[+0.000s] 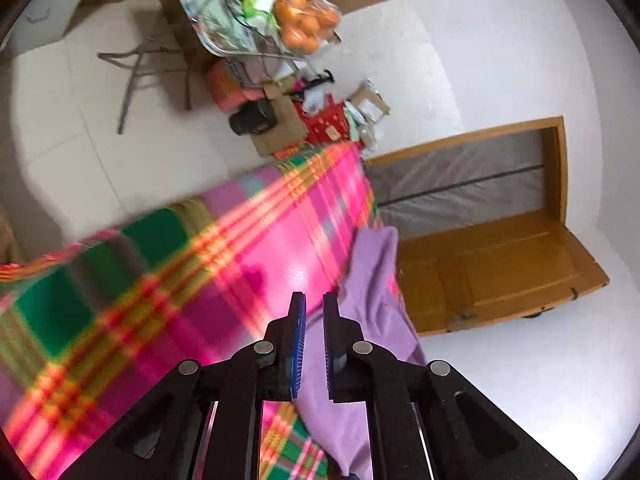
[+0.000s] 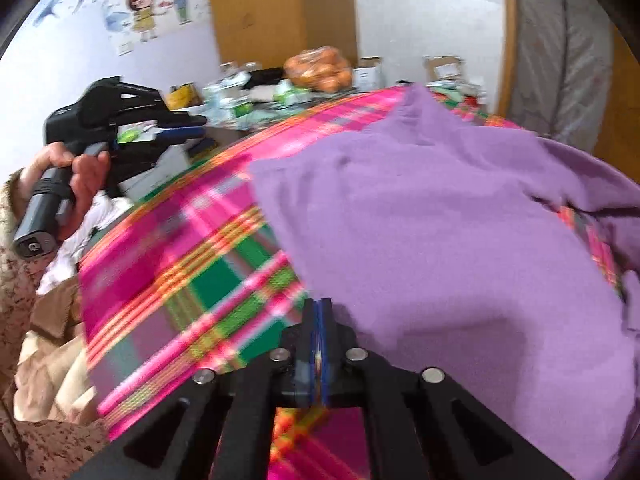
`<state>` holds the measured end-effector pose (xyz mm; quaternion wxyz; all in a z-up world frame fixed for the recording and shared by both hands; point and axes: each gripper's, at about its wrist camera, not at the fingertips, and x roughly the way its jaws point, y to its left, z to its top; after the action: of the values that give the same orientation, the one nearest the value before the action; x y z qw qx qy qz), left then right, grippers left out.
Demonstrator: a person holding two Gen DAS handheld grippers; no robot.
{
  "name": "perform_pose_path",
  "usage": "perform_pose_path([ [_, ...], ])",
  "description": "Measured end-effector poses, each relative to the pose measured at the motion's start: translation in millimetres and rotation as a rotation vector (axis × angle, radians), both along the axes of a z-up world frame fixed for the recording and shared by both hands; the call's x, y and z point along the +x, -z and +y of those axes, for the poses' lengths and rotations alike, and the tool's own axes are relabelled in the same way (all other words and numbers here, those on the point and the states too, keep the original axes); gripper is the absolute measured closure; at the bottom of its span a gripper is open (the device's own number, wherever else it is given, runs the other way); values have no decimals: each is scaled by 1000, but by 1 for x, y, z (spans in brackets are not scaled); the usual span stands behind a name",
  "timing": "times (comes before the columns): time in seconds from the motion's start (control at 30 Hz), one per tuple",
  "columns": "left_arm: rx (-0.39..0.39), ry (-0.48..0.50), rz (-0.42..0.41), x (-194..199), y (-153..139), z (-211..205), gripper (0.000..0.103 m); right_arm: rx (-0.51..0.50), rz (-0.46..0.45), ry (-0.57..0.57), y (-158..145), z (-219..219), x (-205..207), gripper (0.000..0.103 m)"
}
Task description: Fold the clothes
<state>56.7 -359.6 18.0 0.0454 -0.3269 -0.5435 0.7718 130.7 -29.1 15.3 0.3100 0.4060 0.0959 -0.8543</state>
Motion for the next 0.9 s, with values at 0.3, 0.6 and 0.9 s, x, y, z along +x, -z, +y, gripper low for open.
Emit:
perform_pose_path([
  [0.3, -15, 122, -4, -11, 2, 28, 96, 39, 44, 91, -6, 29, -1, 102],
  [0.6, -64, 280, 9, -27, -6, 82, 95, 127, 100, 520, -17, 182, -19, 93],
  [0.9, -154, 437, -4, -50, -11, 146, 92, 122, 64, 785, -11, 307, -58, 65],
])
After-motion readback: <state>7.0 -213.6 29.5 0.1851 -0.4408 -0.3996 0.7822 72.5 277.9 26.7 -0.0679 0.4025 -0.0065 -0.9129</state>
